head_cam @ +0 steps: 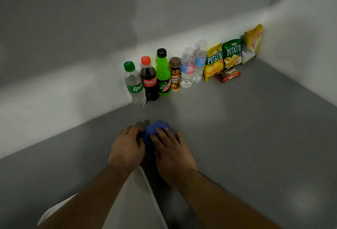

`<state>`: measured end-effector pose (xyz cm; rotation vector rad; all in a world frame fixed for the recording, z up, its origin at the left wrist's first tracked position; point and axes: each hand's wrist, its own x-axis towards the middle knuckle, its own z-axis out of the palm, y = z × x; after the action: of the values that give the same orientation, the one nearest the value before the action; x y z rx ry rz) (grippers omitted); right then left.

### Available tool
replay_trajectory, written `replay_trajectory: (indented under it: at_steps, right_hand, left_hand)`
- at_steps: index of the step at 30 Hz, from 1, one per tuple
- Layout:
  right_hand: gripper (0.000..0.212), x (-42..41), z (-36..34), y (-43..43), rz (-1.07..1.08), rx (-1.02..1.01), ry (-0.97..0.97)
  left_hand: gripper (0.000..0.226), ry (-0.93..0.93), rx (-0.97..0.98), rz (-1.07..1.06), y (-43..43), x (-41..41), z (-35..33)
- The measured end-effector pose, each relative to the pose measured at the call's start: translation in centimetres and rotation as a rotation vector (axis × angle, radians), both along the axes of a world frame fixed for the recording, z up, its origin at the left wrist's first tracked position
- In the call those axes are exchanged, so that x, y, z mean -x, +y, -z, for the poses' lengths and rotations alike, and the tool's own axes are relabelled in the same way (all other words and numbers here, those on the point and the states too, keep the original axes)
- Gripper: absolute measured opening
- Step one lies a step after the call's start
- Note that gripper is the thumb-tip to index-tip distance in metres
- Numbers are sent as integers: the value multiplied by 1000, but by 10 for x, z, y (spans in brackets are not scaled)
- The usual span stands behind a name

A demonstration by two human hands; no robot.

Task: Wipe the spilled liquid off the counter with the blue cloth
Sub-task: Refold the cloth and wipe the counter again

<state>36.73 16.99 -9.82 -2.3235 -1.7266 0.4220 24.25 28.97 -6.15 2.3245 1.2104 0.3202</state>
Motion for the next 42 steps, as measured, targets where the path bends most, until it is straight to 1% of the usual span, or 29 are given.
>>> replay_trajectory:
  at_steps: [2, 4, 9, 12, 15, 17, 22, 24, 29, 33, 37, 42]
  right_hand:
    - [58, -11, -3, 27, 12, -23, 3]
    - [57, -20, -5, 46, 20, -41, -2]
    - [55, -47, -4, 68, 45, -60, -56]
    - [55, -75, -4, 64, 103, -95, -50]
    - [55, -111, -5, 51, 158, -110, -79]
    - [56, -139, -6, 43, 201, -80, -102]
    - [56, -193, -7, 28, 279, -22, -87]
    - [56, -209, -6, 20, 303, -24, -81]
    - [56, -245, -5, -14, 355, -25, -88]
    - [56, -283, -6, -44, 384, -6, -94]
    - [56, -323, -9, -65, 419, 15, -99]
    - [56, -376, -10, -69, 479, 24, -114]
  left_hand:
    - [39, -24, -17, 4, 18, -5, 6]
    - [43, -19, -46, 43, 34, -7, 12]
    - [54, 117, -166, 176, 52, -9, 24]
    - [61, 134, -196, 196, 52, -7, 27]
    - [61, 124, -190, 186, 52, -7, 23]
    - [56, 150, -180, 189, 51, -9, 21]
    - [56, 204, -164, 148, 45, -20, 13]
    - [53, 177, -189, 164, 34, -38, 7]
    - [47, -6, -169, 407, -10, -121, -2]
    - [45, -41, -143, 514, -37, -187, 5]
    - [47, -39, -141, 532, -51, -244, 18]
    - [50, -47, -137, 471, -60, -302, 25]
